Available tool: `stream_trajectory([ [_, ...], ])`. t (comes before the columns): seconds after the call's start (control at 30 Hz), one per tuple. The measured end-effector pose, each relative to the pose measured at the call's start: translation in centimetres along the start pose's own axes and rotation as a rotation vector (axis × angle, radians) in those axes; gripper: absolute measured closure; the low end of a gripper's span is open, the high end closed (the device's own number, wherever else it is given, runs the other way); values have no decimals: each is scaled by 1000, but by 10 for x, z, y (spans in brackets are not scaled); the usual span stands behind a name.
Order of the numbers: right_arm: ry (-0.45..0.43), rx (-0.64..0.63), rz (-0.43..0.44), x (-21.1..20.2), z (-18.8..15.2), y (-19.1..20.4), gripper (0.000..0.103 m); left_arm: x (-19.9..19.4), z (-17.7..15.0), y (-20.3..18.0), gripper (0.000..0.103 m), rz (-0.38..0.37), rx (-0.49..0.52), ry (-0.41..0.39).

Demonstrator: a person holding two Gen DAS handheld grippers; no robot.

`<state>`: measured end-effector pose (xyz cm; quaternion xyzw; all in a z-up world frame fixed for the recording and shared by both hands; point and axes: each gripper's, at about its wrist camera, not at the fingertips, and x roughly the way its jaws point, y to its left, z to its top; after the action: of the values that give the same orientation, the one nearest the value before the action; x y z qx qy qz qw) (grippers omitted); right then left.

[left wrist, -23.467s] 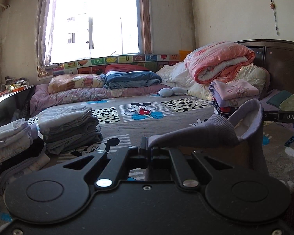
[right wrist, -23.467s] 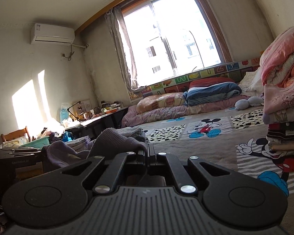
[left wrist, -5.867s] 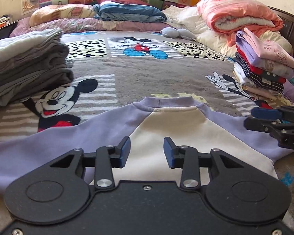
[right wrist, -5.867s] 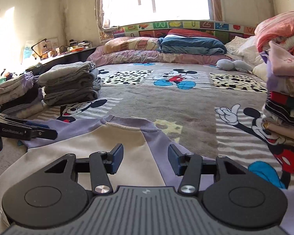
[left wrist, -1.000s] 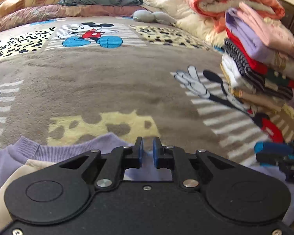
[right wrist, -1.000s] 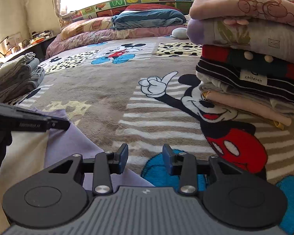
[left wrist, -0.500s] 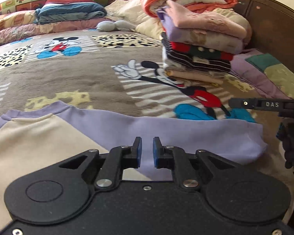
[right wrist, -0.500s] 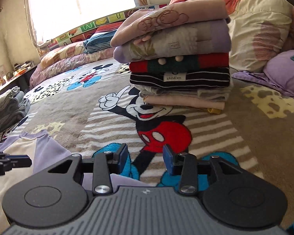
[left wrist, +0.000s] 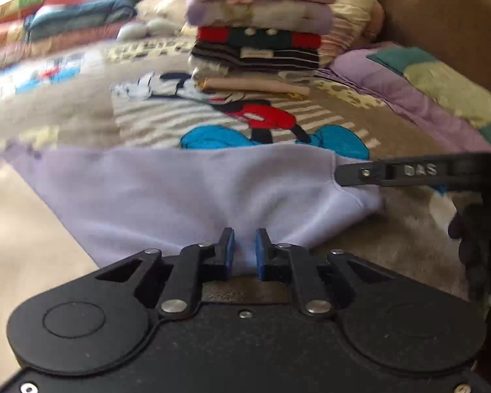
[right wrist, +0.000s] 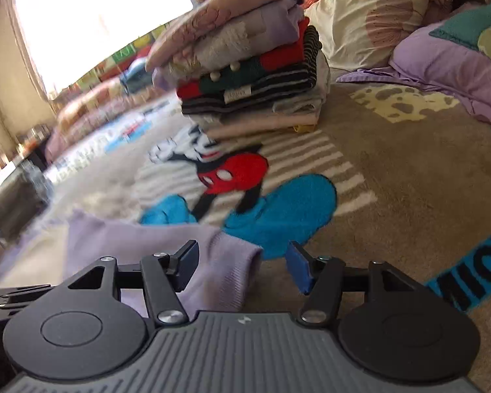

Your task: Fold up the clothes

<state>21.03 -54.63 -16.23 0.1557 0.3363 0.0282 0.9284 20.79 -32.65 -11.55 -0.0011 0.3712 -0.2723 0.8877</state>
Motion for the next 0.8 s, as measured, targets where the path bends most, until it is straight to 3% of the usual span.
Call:
stream_trajectory([
  [0.1,0,-25,-31,4,-4,-1,46,-11,-3,2,79,12,-6,-44],
  [0.37,-44,-6,-58,-5,-6,-1,46,-41,-12,7,76,44,-22,-160],
  [0.43,-104,-56,-81,-20,-6,10,46,-33,-15,9,68,70,-35,-116],
  [0.5,-177,-145,-76,-38,-7,32,47,-18,-18,11,67,96,-48,-48],
  [0.57,-193,-240,-15,-43,-14,54,52,-22,-17,11,62,78,-40,-53],
  [0.63,-118,-336,6,-31,-24,71,55,-35,-15,13,62,54,-64,-63],
  [0.73,1,-322,-51,-5,-34,63,55,-66,-22,23,62,34,-72,-91],
  [0.8,-29,-322,-103,-17,-32,64,53,-89,-28,33,62,25,-71,-110],
])
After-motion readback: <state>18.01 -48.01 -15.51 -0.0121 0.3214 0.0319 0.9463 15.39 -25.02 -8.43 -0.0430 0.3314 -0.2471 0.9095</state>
